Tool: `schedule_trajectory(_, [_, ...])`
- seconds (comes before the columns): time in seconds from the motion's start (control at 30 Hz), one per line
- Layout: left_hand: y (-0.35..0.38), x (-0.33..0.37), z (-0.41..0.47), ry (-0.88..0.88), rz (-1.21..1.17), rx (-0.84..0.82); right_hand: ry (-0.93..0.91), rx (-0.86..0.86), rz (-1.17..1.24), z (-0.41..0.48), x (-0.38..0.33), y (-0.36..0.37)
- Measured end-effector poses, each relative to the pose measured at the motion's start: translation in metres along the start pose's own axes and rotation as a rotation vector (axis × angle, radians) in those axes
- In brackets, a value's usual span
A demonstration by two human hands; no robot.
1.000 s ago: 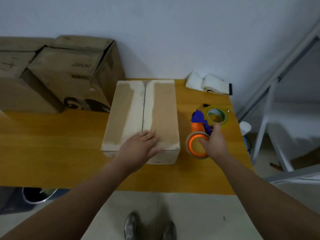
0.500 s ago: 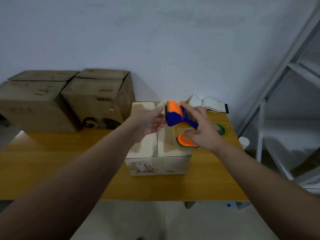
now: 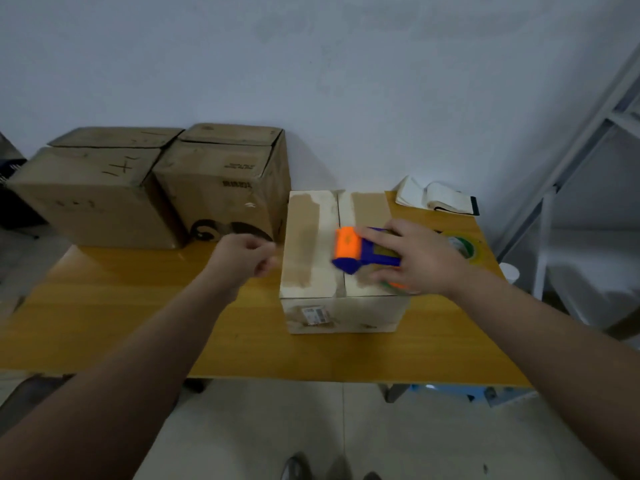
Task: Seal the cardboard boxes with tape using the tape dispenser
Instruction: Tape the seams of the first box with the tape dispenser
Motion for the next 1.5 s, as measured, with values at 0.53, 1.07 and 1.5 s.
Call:
schedule_trajectory(0.53, [0.006,-0.102,0.011,-0.129,0.233,0.219,0.008,-0.233,-0.360,0.022,-0.050,0.040])
schedule_trajectory(1.07, [0.010,-0.124,0.021,-0.146,0.214,0.233,0.047,-0.264,-0.349,0.030,-0.060,0.050])
schedule_trajectory(1.5, [0.038,-0.140,0.043,-0.282,0.188,-0.032,0.046,-0.283,-0.379,0.031,-0.057,0.056])
Point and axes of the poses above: each hand's wrist, its own z-axis towards the middle knuckle, its own y-axis out of the palm, x = y × z, the point moved 5 cm from there along z, towards the middle knuckle, and after that the axes turned 8 degrees about -x, right-handed, at the moved point
